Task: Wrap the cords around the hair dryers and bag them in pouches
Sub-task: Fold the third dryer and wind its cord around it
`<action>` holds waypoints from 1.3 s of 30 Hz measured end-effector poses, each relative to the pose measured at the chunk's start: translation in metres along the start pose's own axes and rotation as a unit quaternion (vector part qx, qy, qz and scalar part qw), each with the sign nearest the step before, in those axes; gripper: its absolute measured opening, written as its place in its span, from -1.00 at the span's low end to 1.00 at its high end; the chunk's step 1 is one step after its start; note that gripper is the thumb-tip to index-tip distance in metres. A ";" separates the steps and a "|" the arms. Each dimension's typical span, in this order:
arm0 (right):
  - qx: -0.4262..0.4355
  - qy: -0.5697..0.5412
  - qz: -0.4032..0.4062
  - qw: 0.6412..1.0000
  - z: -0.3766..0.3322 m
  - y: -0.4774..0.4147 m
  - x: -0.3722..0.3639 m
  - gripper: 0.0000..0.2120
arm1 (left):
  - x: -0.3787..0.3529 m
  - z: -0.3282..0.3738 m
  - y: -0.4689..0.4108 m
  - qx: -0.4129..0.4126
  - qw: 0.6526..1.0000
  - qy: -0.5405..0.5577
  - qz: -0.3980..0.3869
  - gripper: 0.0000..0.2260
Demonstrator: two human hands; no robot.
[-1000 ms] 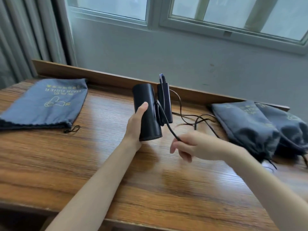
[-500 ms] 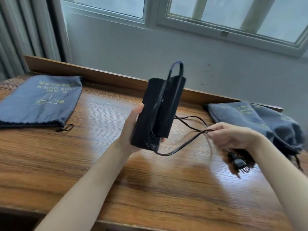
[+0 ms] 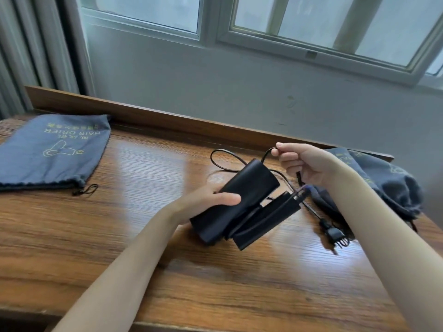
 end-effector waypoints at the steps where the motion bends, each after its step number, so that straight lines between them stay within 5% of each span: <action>1: 0.019 0.065 0.022 0.997 -0.003 0.002 0.001 -0.77 | -0.002 0.001 -0.001 0.001 1.000 -0.018 0.007 -0.42; 6: 0.100 0.258 0.106 0.955 -0.018 0.017 0.002 -0.73 | -0.007 0.004 -0.004 -0.033 0.999 -0.012 0.035 -0.43; 12: 0.102 0.124 0.168 0.973 -0.018 0.024 0.027 -0.75 | 0.001 0.009 0.002 -0.024 0.992 0.104 0.065 -0.59; 23: 0.170 0.322 0.038 0.931 -0.035 0.053 -0.038 -0.74 | -0.001 0.005 -0.005 -0.045 0.988 0.022 0.147 -0.71; 29: 0.139 0.526 -0.055 0.837 0.020 0.049 -0.090 -0.71 | 0.002 -0.003 -0.005 -0.012 0.938 0.264 0.225 -0.62; 37: 0.036 0.409 -0.173 0.895 0.066 0.033 -0.077 -0.65 | 0.000 0.000 -0.004 -0.123 0.887 0.417 0.158 -0.49; 39: 0.012 0.413 -0.170 0.895 0.064 0.028 -0.063 -0.69 | 0.003 0.000 -0.004 -0.118 0.897 0.412 0.112 -0.43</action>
Point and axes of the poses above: each hand's wrist, its own y-axis away from the middle knuckle, its own x-axis out of the back of the hand, z = x × y, the point moved 3 cm from there along -y, towards the middle knuckle, and after that the axes turned 1 degree about -z, right-handed, at the moved point
